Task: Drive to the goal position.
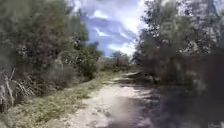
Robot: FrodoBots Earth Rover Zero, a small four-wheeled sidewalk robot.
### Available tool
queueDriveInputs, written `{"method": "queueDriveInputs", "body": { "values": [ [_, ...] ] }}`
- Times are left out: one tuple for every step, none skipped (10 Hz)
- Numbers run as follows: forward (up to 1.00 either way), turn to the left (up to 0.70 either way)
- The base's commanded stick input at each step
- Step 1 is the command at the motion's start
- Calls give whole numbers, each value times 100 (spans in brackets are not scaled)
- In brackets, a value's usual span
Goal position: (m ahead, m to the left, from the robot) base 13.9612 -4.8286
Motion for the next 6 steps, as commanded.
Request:
{"method": "queueDriveInputs", "body": {
  "values": [
    [70,0],
    [70,0],
    [70,0],
    [70,0],
    [70,0],
    [70,0]
  ]
}}
